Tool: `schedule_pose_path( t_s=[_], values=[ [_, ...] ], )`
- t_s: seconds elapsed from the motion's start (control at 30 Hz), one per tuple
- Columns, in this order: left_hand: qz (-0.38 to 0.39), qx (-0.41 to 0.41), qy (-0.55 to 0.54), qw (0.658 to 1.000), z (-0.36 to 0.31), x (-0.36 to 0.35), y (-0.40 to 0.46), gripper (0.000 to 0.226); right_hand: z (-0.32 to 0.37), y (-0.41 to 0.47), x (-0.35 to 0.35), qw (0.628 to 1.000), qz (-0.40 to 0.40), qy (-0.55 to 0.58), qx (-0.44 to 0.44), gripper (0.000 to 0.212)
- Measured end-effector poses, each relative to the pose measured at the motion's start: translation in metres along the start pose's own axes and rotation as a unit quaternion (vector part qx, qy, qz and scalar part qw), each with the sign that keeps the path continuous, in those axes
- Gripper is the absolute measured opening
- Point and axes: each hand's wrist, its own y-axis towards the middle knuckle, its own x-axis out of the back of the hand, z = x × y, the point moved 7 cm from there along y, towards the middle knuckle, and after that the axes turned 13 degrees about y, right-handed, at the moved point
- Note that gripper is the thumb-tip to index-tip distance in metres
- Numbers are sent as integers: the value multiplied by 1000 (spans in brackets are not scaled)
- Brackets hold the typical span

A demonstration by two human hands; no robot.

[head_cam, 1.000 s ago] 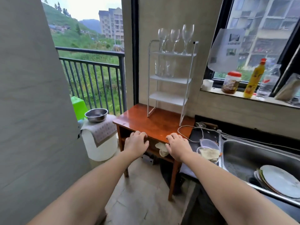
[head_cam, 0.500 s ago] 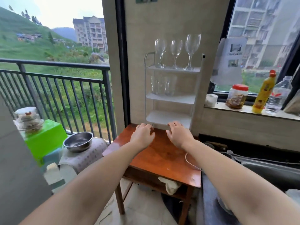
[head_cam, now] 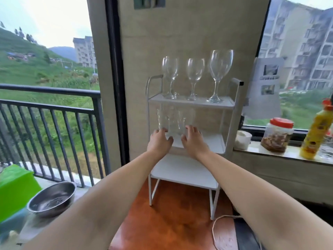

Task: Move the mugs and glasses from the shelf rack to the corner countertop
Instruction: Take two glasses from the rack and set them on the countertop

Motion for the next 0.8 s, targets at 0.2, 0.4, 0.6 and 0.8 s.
schedule_pose_path(
  t_s=[0.2,0.4,0.6,0.8],
  values=[
    [12,110,-141,984,11,-17,50,50,-10,42,-8,957,-98,232,-143,47],
    [52,121,-301,945,4,-33,71,26,-7,65,-17,902,-101,366,-207,25],
    [60,146,-392,907,-1,-36,77,41,-9,62,-14,853,-116,455,-226,38],
    [44,154,-390,907,-2,-28,58,52,-14,49,5,867,-146,424,-216,35]
  ],
)
